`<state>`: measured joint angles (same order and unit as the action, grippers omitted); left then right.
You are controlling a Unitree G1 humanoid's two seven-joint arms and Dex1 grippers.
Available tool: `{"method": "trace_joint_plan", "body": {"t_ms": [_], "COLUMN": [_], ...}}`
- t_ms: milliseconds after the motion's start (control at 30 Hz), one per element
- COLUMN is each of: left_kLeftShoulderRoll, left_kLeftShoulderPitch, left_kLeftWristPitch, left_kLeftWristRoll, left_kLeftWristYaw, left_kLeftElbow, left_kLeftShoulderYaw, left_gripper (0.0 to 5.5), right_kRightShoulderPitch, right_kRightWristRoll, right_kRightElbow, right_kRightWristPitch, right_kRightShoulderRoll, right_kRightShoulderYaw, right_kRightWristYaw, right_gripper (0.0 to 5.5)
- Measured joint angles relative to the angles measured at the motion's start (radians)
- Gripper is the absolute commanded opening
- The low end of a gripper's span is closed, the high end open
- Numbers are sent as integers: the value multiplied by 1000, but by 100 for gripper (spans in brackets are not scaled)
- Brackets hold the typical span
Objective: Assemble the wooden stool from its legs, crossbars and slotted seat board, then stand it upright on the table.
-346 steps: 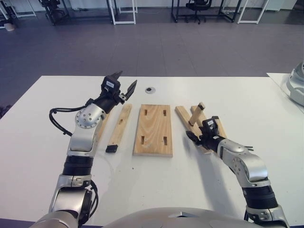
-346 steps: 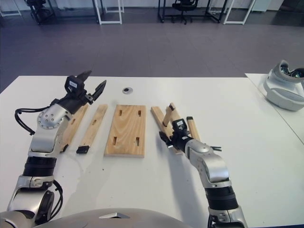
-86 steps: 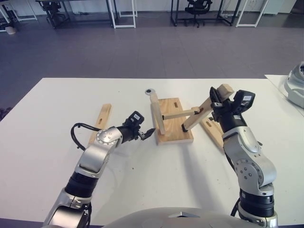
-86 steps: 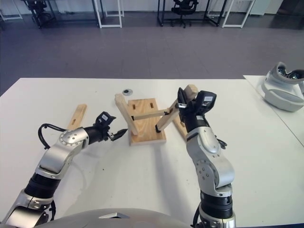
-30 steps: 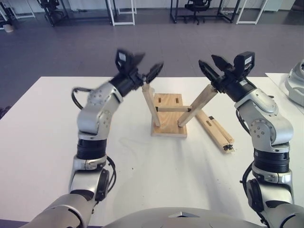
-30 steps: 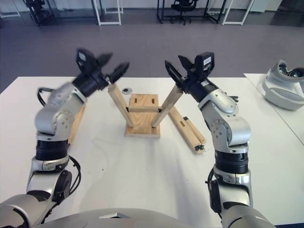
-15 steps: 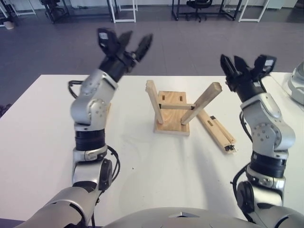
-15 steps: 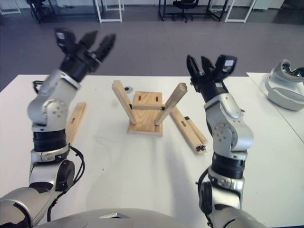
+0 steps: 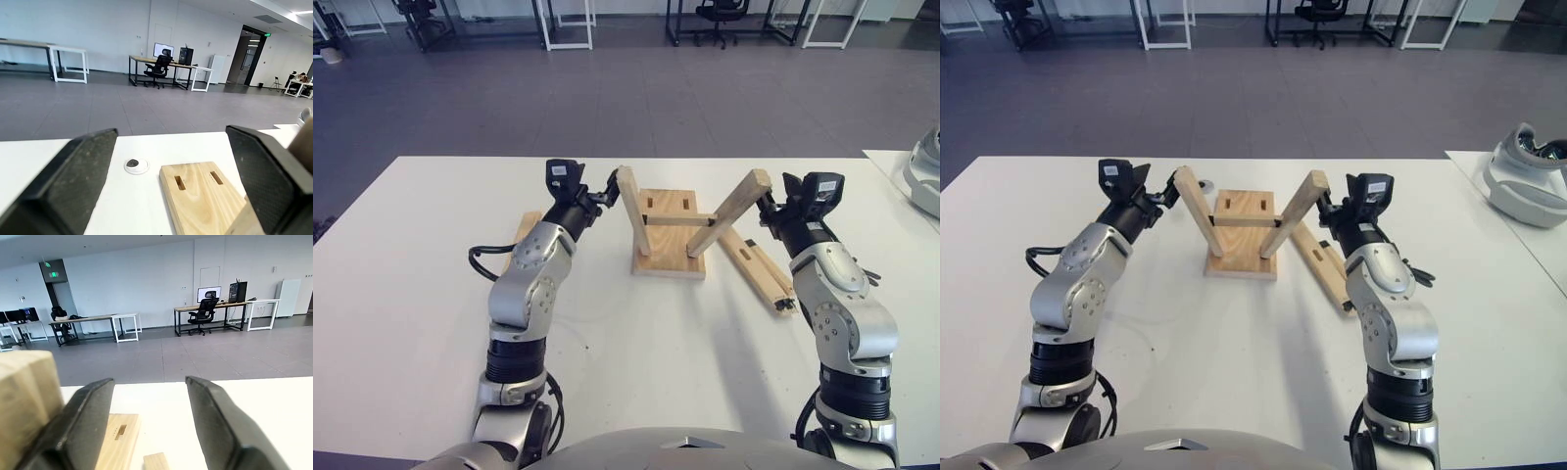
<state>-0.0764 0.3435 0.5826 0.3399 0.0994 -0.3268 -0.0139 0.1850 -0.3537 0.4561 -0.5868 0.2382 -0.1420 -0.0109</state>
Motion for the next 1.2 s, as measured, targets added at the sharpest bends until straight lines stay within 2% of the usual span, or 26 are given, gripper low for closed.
{"method": "trace_joint_plan", "body": {"t_ms": [200, 600, 700, 833, 900, 967, 1033, 1133, 1200], "left_kLeftShoulderRoll": [8, 8, -123, -346, -388, -407, -451, -581, -675], "left_kLeftShoulderPitch": [25, 26, 32, -18, -48, -71, -140, -252, -312], "left_kLeftWristPitch": [44, 45, -16, -163, -205, -225, -225, -210, -202], "left_kLeftWristRoll": [-68, -141, -126, -118, -119, -121, -111, -75, -79], "left_kLeftWristYaw": [-66, -74, 88, 271, 321, 381, 495, 659, 747], "left_kLeftElbow": [-21, -21, 53, 289, 326, 319, 272, 173, 117], "left_kLeftShoulderYaw": [18, 44, 11, -120, -132, -95, -55, -52, -37], "left_gripper": [409, 409, 409, 409, 409, 409, 409, 409, 409], "right_kRightShoulderPitch": [17, 45, 32, 43, 96, 158, 160, 53, 24], "right_kRightWristRoll": [79, 123, 88, 99, 150, 165, 116, -77, -112], "right_kRightElbow": [36, 40, 5, -185, -339, -441, -415, -191, -139], "right_kRightWristPitch": [-44, -104, -66, 89, 211, 321, 360, 283, 231], "right_kRightShoulderRoll": [25, 25, 48, 123, 154, 154, 174, 221, 210], "right_kRightShoulderYaw": [70, 90, 90, 89, 116, 172, 241, 322, 361], "right_kRightWristYaw": [1, -6, -129, -280, -354, -454, -641, -876, -886], "right_gripper": [272, 272, 272, 272, 272, 272, 272, 272, 272]}}
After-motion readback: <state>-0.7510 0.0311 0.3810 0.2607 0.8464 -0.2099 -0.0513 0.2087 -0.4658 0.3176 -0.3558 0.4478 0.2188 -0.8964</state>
